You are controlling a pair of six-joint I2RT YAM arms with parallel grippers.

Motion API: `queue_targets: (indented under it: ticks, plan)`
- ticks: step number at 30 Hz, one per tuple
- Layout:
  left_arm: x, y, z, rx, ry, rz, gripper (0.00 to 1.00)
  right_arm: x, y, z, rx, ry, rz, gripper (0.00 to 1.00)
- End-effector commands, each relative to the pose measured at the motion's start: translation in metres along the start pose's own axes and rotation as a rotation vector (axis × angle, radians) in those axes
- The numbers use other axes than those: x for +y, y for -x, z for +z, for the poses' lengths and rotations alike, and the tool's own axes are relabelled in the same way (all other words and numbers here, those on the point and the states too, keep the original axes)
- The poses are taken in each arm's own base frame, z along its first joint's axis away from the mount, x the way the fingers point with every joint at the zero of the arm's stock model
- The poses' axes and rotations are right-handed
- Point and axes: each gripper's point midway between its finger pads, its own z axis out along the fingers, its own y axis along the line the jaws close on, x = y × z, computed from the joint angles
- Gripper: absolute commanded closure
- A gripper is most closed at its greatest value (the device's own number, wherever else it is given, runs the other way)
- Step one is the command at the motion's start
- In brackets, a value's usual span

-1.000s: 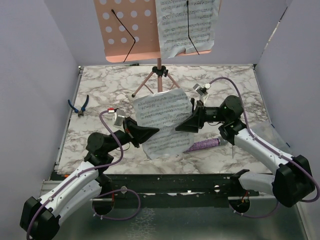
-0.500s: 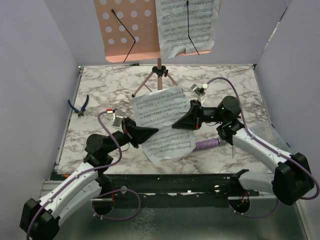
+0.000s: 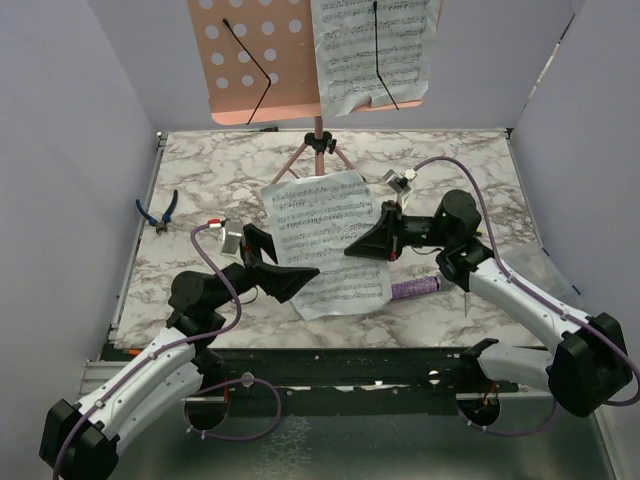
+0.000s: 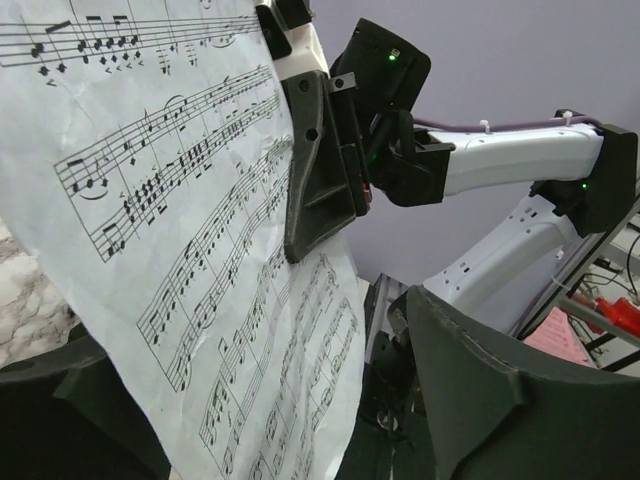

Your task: Set up the instrument practice props

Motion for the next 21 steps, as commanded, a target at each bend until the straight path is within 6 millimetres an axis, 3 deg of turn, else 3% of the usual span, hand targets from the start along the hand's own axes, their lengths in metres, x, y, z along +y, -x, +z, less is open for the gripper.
queue_targets:
  ticks: [1,5,14,21]
  plan:
    - [0.008,-0.001,-0.002,-0.019,0.036,-0.007,0.14,0.006,0.012,-0.001,-0.024,-0.04,-0.046,0.99]
    - [0.017,-0.007,-0.004,0.002,0.081,-0.015,0.02,0.004,0.012,-0.003,-0.03,-0.06,-0.052,1.0]
    - [0.067,-0.036,-0.018,0.086,0.356,-0.105,0.01,-0.009,0.02,-0.014,-0.074,-0.174,-0.045,1.0]
    - [0.111,-0.063,-0.047,0.128,0.63,-0.192,0.01,-0.028,0.038,-0.036,-0.156,-0.334,-0.038,1.0]
